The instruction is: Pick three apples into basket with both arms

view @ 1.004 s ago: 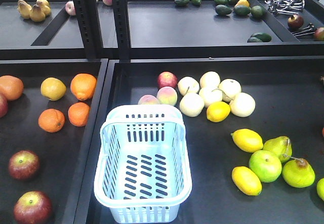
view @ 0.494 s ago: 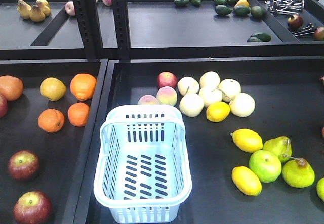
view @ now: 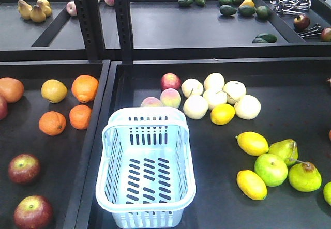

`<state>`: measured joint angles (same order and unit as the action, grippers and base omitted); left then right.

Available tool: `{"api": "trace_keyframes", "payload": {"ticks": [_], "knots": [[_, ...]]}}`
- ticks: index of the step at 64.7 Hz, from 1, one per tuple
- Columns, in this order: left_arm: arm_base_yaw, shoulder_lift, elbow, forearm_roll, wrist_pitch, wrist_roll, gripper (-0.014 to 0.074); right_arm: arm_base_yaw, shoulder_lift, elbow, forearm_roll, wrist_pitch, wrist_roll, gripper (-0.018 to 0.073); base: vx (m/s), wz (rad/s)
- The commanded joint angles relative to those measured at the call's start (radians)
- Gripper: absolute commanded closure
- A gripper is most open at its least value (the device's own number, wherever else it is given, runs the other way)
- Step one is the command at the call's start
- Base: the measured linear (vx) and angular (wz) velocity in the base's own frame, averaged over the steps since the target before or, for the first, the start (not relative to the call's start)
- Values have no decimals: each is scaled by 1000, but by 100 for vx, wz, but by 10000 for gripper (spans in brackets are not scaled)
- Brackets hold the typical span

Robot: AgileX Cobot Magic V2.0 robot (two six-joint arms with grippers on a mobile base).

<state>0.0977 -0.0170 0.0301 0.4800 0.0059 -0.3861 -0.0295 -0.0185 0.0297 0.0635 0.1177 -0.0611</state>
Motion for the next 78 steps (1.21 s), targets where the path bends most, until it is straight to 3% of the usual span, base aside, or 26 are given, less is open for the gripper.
{"api": "trace_keyframes", "payload": {"ticks": [1, 13, 22, 29, 41, 48, 52, 66, 78], "knots": [[-9, -18, 10, -1, -127, -3, 603, -2, -3, 12, -8, -73, -6, 567, 0, 0], [-9, -18, 10, -2, -218, -16, 603, -2, -3, 12, -8, -73, -6, 567, 0, 0], [-9, -18, 10, -2, -298, -85, 603, -2, -3, 12, -8, -73, -6, 567, 0, 0], [-9, -18, 10, -2, -352, -197, 603, -2, -3, 12, -8, -73, -6, 567, 0, 0], [-9, -18, 10, -2, -426, -504, 603, -2, -3, 12, -8, -73, -6, 567, 0, 0], [-9, -18, 10, -2, -429, -641, 603, -2, -3, 12, -8, -73, -6, 567, 0, 0], [-9, -18, 10, -2, -423, -692, 603, -2, -3, 12, -8, -73, -6, 567, 0, 0], [-9, -18, 4, -2, -404, -724, 603, -2, -3, 12, -8, -73, -6, 567, 0, 0], [-9, -18, 2, -2, -474, -868, 603, -2, -3, 12, -8, -73, -6, 567, 0, 0]]}}
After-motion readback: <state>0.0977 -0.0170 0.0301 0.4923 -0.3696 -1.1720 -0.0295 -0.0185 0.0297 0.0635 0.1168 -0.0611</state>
